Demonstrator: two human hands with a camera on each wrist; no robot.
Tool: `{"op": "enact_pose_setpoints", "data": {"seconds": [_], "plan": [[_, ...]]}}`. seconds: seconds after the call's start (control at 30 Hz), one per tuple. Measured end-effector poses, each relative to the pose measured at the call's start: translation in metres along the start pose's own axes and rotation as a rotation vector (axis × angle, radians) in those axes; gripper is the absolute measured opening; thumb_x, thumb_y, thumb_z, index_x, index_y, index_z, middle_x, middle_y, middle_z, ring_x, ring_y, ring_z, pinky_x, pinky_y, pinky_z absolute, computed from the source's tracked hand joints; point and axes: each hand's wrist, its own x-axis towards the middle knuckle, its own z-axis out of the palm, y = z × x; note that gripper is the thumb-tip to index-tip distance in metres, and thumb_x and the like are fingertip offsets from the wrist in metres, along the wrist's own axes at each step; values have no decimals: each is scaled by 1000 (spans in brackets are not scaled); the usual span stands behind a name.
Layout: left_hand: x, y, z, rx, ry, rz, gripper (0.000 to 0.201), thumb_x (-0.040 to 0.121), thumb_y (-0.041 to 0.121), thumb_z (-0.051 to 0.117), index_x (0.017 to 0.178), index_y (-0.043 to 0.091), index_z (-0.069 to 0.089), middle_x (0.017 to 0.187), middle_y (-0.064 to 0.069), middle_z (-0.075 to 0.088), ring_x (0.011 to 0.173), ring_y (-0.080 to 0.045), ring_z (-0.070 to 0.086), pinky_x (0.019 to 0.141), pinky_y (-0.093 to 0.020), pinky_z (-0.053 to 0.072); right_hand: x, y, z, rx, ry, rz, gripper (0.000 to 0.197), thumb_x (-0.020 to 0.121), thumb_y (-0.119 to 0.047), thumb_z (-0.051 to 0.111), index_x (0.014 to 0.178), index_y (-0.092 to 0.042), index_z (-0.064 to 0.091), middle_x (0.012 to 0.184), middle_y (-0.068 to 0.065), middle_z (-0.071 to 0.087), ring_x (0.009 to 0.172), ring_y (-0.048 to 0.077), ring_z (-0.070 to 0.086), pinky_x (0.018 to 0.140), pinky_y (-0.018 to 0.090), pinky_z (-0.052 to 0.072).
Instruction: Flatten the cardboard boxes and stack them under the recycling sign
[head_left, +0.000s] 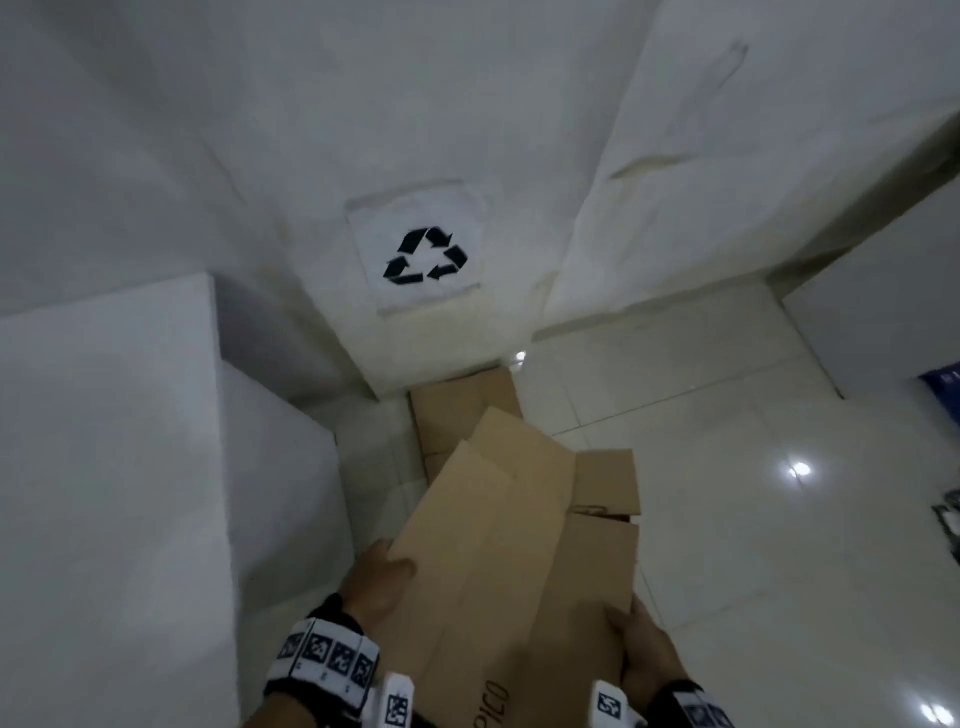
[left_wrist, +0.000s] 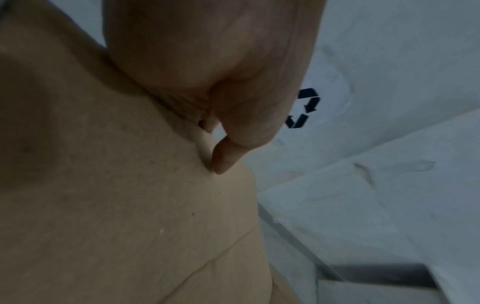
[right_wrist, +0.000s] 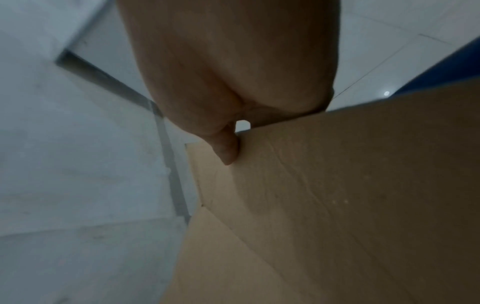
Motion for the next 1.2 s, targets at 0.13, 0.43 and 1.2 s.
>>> {"op": "enact_pose_setpoints", "data": {"seconds": [0.13,0.43,1.2], "plan": [[34,-32,51,-56,82,-111,41,86,16,50,126,6,53,98,-14,63,82,-36,60,64,-32,44,64,-32,2,-247,-66,-14,34,91,-26,55,124,-34,56,116,11,63,102,42,62,83,58,54],[174,-104,160,-95,95,-328,13,90,12,56,85,23,55,101,-10,64,90,-28,62,84,-41,53,272,-59,27,-651,-80,-164,36,89,-30,48,119,-47,61,111,1,68,97,26,66,87,45,57],[516,-187,221,-145,382,-188,33,90,14,61,123,15,60,122,-11,65,109,-29,60,88,-32,50,607,-49,148,-742,148,-453,38,94,-28,47,131,-33,52,123,7,63,105,32,61,91,50,53]]}}
